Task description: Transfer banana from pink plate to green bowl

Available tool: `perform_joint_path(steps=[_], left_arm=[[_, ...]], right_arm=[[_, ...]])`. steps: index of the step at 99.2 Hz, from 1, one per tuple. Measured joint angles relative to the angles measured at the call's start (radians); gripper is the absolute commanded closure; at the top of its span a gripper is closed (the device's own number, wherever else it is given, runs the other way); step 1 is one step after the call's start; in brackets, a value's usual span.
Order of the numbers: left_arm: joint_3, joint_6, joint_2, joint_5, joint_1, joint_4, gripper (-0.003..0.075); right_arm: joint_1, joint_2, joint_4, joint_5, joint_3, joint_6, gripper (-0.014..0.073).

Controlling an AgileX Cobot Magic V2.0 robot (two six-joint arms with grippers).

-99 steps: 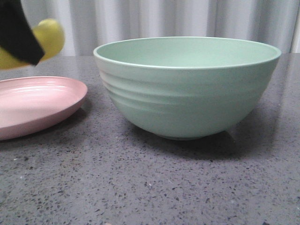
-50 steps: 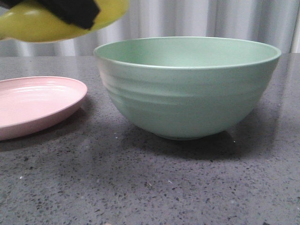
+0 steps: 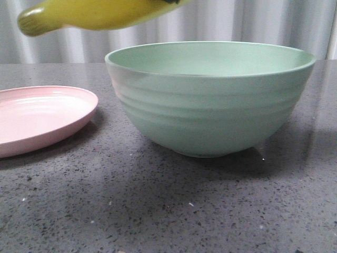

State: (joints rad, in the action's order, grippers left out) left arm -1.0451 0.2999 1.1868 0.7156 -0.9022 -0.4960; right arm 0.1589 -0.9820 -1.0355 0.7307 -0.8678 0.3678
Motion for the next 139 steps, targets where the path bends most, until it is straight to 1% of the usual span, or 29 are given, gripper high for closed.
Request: perform_joint_path(steps=[29, 50, 74, 110, 139], left_arm=[[0.000, -0.002, 0.000, 0.000, -0.002, -0.010, 0.0490], [0.000, -0.006, 0.000, -0.005, -0.002, -0.010, 0.0490], [0.000, -0.006, -0.002, -0.011, -0.002, -0.008, 0.0490], [0.000, -0.006, -0.002, -0.004, -0.002, -0.008, 0.0487], [0.033, -0.002, 0.025, -0.001, -0.002, -0.002, 0.0487]], right_arm=[[0.176, -0.094, -0.055, -0.166, -0.004, 0.002, 0.0279], [0.251, -0.167, -0.060, -0.219, -0.057, 0.002, 0.0279], [0.263, -0.237, -0.068, -0.227, -0.096, 0.004, 0.0280], [0.265, -0.243, -0.072, -0.225, -0.096, 0.004, 0.0282], [0.267, -0.292, -0.019, -0.200, -0.095, 0.004, 0.0282]])
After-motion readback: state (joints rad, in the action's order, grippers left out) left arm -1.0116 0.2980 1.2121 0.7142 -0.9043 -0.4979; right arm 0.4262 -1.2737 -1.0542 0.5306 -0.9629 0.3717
